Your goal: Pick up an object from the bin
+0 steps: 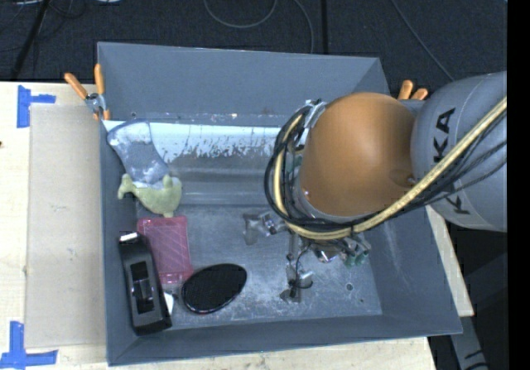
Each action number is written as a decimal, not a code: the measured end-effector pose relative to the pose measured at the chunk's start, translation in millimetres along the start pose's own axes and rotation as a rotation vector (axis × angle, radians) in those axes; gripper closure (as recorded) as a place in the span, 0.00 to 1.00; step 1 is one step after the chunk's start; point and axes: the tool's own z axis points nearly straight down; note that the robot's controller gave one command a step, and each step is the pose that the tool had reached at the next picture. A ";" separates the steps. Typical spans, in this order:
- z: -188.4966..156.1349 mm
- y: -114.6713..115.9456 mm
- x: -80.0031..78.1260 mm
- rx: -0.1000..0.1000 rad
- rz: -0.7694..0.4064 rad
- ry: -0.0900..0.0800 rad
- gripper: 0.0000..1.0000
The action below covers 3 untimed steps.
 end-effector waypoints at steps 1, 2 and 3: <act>10.2 6.9 -14.7 0.001 0.200 0.001 0.00; 10.5 18.0 -15.3 0.000 0.015 0.002 0.00; 27.3 33.2 -26.4 0.001 -0.094 0.001 0.00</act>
Offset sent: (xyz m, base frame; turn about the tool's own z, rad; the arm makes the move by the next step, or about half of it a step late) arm 0.0015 0.0293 -0.0083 -0.1158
